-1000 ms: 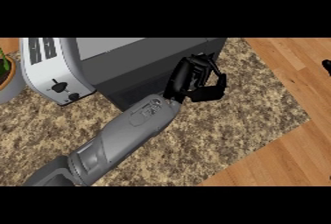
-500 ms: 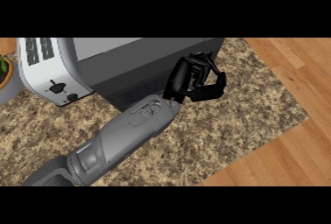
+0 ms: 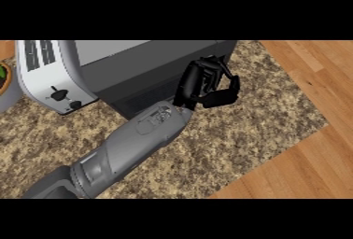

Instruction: Pick up the milk, place it into the microwave and close the microwave

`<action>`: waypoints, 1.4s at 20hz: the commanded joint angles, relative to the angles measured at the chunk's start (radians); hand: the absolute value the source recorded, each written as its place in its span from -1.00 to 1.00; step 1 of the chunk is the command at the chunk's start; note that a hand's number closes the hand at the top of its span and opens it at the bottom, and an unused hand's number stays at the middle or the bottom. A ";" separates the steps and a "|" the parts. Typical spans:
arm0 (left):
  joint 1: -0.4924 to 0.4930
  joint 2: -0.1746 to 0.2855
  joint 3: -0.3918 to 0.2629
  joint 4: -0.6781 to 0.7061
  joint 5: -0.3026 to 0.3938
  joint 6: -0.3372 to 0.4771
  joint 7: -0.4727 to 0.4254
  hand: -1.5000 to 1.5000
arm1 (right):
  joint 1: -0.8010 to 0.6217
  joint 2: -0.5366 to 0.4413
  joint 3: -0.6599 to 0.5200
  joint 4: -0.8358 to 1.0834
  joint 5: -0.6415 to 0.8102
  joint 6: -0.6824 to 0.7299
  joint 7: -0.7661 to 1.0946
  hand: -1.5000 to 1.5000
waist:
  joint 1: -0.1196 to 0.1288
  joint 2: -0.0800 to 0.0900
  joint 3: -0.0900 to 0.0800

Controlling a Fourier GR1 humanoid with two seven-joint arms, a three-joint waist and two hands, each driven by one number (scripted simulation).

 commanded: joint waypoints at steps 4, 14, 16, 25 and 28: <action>-0.029 -0.042 0.095 0.113 0.054 0.125 0.025 1.00 | -0.006 -0.019 -0.017 0.015 -0.041 0.004 0.019 -1.00 | 0.029 0.008 -0.001; -0.021 -0.002 0.052 0.181 0.109 0.064 0.021 1.00 | 0.001 -0.050 -0.092 0.016 -0.078 -0.025 0.019 -1.00 | 0.106 0.012 -0.003; -0.016 0.019 0.041 0.190 0.126 0.036 0.025 1.00 | 0.016 -0.064 -0.106 0.008 -0.086 -0.025 0.028 -1.00 | 0.109 0.009 -0.005; -0.008 0.060 0.000 0.224 0.166 -0.008 0.007 -1.00 | 0.050 -0.092 -0.153 -0.011 -0.115 -0.041 0.048 -1.00 | 0.164 0.004 -0.006; -0.018 0.075 -0.002 0.222 0.189 -0.036 0.012 -1.00 | 0.057 -0.100 -0.168 -0.025 -0.124 -0.046 0.052 -1.00 | 0.179 0.001 -0.007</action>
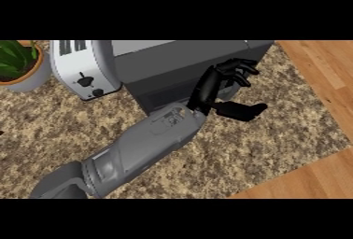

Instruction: Pick up the milk, place it into the microwave and close the microwave

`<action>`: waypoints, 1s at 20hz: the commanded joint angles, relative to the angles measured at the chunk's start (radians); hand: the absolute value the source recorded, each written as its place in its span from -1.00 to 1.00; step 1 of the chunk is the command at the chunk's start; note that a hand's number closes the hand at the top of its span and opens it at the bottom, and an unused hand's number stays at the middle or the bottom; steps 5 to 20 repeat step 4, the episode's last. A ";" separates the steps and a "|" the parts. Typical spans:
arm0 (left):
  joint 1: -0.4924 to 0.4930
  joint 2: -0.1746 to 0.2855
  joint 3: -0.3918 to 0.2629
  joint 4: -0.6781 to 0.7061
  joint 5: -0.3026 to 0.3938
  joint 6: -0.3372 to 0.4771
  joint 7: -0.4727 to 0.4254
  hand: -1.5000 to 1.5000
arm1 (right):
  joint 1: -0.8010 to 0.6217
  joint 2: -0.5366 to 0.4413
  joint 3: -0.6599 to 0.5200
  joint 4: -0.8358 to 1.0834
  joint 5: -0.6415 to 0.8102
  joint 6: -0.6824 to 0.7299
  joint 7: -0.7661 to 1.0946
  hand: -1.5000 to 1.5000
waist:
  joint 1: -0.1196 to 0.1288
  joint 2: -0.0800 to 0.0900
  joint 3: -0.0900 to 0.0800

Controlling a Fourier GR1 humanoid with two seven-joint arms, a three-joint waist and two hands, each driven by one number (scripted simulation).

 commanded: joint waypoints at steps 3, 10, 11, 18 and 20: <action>0.067 0.112 0.083 0.172 0.046 0.055 -0.017 -1.00 | 0.023 -0.011 -0.021 -0.022 -0.026 0.000 0.011 -1.00 | 0.051 0.007 -0.002; 0.068 0.119 0.085 0.170 0.052 0.051 -0.027 -1.00 | 0.037 -0.009 -0.016 -0.028 -0.029 0.002 0.018 -1.00 | 0.055 0.004 -0.003; 0.068 0.119 0.085 0.170 0.052 0.051 -0.027 -1.00 | 0.037 -0.009 -0.016 -0.028 -0.029 0.002 0.018 -1.00 | 0.055 0.004 -0.003; 0.068 0.119 0.085 0.170 0.052 0.051 -0.027 -1.00 | 0.037 -0.009 -0.016 -0.028 -0.029 0.002 0.018 -1.00 | 0.055 0.004 -0.003; 0.068 0.119 0.085 0.170 0.052 0.051 -0.027 -1.00 | 0.037 -0.009 -0.016 -0.028 -0.029 0.002 0.018 -1.00 | 0.055 0.004 -0.003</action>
